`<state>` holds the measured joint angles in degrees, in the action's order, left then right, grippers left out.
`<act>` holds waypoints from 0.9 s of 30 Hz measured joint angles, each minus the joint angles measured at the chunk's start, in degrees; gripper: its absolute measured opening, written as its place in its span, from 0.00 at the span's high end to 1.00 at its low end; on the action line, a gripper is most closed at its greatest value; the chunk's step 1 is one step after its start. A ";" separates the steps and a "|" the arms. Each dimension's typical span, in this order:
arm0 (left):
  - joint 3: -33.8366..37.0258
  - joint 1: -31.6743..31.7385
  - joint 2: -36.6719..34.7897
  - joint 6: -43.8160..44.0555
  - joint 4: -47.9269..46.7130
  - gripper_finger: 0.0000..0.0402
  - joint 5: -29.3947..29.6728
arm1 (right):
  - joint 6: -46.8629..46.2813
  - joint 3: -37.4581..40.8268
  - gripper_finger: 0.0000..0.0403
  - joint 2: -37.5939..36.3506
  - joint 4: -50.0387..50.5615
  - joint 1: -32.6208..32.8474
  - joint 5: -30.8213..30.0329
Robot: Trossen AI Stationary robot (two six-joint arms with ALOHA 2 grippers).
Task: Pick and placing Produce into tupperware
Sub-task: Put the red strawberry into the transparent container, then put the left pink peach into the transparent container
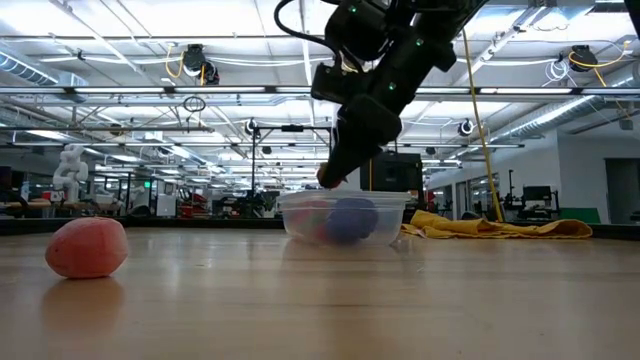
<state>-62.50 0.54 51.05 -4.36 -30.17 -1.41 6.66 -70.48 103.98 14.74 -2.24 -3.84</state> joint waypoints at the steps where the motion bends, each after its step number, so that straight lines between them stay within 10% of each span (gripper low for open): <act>1: 0.00 0.00 -0.02 0.00 -0.01 0.51 0.00 | 0.00 0.00 0.56 0.00 0.06 -0.01 -0.01; 27: 0.00 0.00 0.00 0.13 -0.04 0.51 0.00 | 4.41 -0.71 0.33 -1.55 -0.94 1.16 -0.57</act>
<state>-62.50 0.54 51.04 -4.23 -30.21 -1.41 11.07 -71.18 102.44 13.80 -1.08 -4.40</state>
